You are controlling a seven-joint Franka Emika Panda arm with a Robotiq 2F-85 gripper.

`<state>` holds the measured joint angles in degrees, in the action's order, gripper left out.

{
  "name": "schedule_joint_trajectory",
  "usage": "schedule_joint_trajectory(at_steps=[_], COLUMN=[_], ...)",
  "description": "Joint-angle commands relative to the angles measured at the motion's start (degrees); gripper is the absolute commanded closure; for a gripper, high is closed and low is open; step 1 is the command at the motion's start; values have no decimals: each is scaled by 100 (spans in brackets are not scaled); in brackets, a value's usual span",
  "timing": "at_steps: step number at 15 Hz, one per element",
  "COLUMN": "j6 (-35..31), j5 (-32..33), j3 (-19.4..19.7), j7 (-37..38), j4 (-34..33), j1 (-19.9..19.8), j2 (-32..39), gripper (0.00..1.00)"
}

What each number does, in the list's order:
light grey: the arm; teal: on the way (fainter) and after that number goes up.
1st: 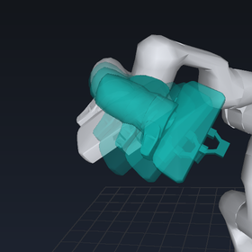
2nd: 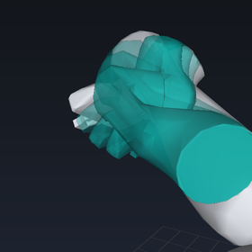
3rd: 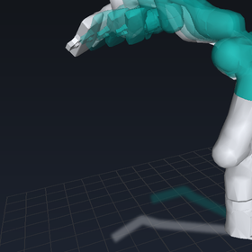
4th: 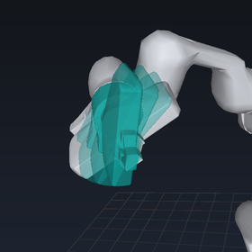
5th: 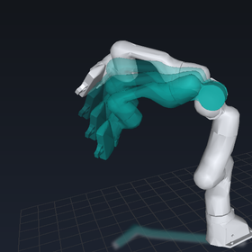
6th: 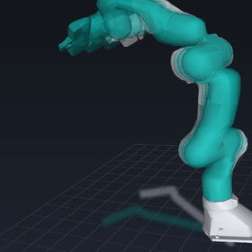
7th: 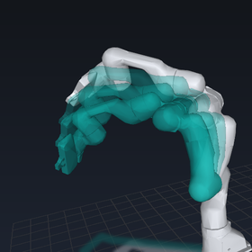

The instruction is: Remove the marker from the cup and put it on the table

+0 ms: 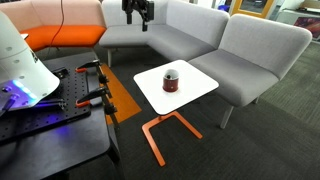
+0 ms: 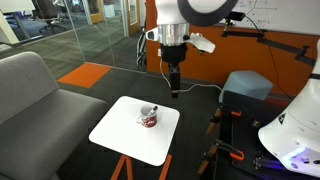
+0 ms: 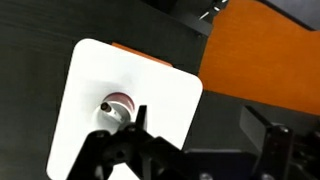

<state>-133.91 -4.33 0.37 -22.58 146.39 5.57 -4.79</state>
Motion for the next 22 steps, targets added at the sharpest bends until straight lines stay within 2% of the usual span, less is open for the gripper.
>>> schedule_joint_trajectory(at_steps=[1,5,6,8,13,16,19,20,21,22], j6=[-16,-83,-64,-63,-62,-189,-281,-362,-384,-387], j5=[247,724,551,670,673,495,640,712,712,728], j3=[-11,-96,-170,-185,-188,-333,-342,-327,-339,-346], j7=[-481,-115,-320,-225,-225,-569,-486,-425,-453,-454], j4=[-802,-1517,-1243,-1495,-1558,-1691,-1949,-2053,-2181,-2309], j1=[-202,-310,-399,-409,-409,-595,-693,-704,-753,-784], j2=[1149,2206,1903,2255,2277,2562,2935,3073,3212,3339], gripper=[0,0,0,0,0,0,0,4,20,29])
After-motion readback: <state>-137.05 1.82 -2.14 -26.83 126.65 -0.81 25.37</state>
